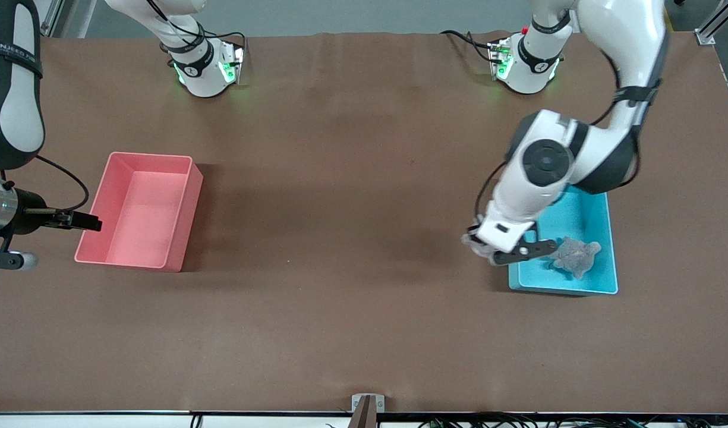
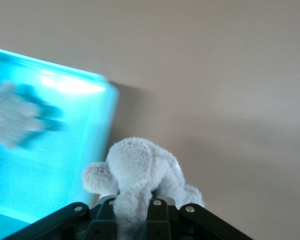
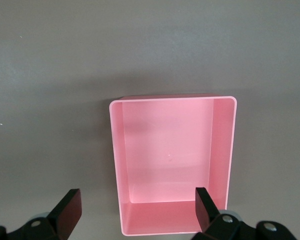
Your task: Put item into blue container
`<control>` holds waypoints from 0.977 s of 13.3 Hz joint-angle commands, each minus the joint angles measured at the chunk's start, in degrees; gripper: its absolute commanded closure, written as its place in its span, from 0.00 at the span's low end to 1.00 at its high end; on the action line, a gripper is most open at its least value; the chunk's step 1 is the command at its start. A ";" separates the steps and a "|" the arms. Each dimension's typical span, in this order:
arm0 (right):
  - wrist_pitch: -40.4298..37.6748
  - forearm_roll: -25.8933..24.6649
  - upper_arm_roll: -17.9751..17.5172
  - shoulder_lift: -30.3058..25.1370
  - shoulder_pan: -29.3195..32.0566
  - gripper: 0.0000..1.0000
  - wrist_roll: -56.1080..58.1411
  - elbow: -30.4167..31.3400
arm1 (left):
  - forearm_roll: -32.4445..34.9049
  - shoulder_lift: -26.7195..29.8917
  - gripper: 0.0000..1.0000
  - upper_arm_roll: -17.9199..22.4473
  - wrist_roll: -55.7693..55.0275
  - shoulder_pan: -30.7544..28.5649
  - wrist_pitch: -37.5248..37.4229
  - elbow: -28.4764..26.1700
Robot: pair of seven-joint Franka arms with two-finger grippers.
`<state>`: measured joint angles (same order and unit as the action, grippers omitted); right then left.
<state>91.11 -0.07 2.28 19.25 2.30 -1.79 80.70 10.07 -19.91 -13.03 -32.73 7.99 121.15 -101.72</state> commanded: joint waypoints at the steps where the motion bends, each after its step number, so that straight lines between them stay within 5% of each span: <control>1: 1.52 0.34 -0.43 -6.23 -0.97 0.00 0.12 6.05 | 0.39 5.93 1.00 -0.59 13.42 -8.13 0.49 -8.22; 5: 2.40 0.24 -0.43 -9.74 -1.51 0.00 0.12 9.55 | 0.22 6.30 0.87 -0.77 28.76 -19.04 0.84 -10.78; 6: 2.67 0.24 -0.35 -11.41 -2.03 0.00 0.12 10.87 | 0.13 6.03 0.70 -0.77 28.86 -20.10 1.10 -12.00; 8: 2.41 0.24 0.09 -13.17 -2.22 0.00 0.12 11.85 | -3.71 6.55 0.09 -0.68 28.86 -20.99 1.02 -12.71; 9: 2.06 0.24 0.09 -13.70 -1.95 0.00 0.03 11.85 | -5.83 7.25 0.00 -0.68 28.94 -21.78 0.23 -12.71; 13: 1.09 0.24 0.09 -19.85 -1.16 0.00 0.12 15.89 | -6.20 15.40 0.00 -0.68 29.03 -21.96 -5.74 -10.70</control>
<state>92.01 -0.05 2.40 4.66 0.62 -1.76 91.59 4.82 -11.25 -13.15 -4.05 -13.37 119.05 -112.25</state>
